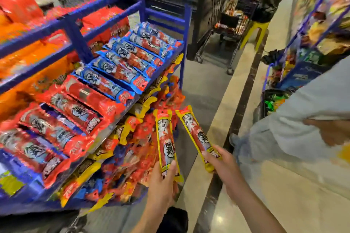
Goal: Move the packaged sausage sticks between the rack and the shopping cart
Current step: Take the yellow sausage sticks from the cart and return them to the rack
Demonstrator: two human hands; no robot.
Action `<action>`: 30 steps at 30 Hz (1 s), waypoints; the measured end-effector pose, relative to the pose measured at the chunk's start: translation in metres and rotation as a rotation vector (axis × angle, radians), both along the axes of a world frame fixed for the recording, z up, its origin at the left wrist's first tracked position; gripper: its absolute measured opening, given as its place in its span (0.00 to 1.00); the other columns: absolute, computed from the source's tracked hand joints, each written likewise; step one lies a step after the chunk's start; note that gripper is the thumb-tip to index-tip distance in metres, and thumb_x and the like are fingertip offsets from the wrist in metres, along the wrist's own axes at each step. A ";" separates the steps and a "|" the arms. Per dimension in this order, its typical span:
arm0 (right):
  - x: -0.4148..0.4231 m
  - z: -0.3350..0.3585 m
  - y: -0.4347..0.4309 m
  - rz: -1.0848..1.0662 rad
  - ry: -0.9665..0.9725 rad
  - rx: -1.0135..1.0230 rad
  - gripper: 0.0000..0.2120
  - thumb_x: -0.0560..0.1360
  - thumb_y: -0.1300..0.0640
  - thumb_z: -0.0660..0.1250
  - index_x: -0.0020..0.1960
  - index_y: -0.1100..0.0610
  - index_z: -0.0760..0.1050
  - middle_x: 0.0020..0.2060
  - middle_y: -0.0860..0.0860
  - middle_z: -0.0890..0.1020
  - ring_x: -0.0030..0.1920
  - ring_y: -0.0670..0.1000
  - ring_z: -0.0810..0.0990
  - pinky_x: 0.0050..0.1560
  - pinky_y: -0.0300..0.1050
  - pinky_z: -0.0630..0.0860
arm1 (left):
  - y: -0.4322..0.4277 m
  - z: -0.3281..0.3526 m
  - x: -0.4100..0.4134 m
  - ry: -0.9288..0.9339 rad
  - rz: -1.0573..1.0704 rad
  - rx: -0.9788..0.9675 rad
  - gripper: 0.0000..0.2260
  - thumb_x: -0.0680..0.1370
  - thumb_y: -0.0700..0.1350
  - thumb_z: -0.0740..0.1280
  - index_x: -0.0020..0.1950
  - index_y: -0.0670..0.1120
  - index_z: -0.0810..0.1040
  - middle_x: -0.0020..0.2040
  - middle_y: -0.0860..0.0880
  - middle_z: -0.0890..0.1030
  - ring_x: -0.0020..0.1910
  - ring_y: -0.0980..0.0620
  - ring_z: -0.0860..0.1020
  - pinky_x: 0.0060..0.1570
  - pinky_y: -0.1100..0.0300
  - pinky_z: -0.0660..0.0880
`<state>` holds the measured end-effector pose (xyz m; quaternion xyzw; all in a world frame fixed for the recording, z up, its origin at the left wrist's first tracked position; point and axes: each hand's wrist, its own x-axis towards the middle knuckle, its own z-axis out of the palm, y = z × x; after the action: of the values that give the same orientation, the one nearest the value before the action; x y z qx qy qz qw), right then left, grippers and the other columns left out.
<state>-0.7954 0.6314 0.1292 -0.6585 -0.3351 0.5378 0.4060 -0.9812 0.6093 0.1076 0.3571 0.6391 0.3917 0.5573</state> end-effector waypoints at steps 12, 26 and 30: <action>0.047 0.021 0.167 0.146 -0.056 0.067 0.10 0.73 0.58 0.73 0.54 0.49 0.80 0.37 0.48 0.83 0.31 0.43 0.79 0.31 0.33 0.75 | 0.111 0.013 0.058 -0.072 0.250 0.025 0.11 0.76 0.55 0.67 0.52 0.50 0.78 0.39 0.45 0.79 0.30 0.53 0.76 0.27 0.59 0.72; 0.099 0.010 0.325 0.564 -0.004 0.085 0.09 0.73 0.60 0.73 0.52 0.51 0.82 0.35 0.46 0.82 0.31 0.42 0.78 0.32 0.36 0.76 | 0.216 0.025 0.136 0.039 0.672 0.039 0.09 0.80 0.52 0.64 0.50 0.47 0.78 0.34 0.48 0.78 0.29 0.52 0.75 0.25 0.64 0.69; 0.104 0.012 0.354 0.615 0.080 0.043 0.10 0.74 0.62 0.72 0.51 0.50 0.80 0.33 0.46 0.82 0.30 0.42 0.77 0.30 0.35 0.75 | 0.241 0.024 0.143 0.042 0.751 -0.010 0.13 0.80 0.50 0.64 0.50 0.40 0.75 0.27 0.44 0.74 0.21 0.52 0.71 0.20 0.65 0.65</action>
<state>-0.6911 0.9852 0.1409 -0.4957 -0.5136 0.6538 0.2511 -0.8383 0.8502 0.1312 0.1029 0.7387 0.5582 0.3634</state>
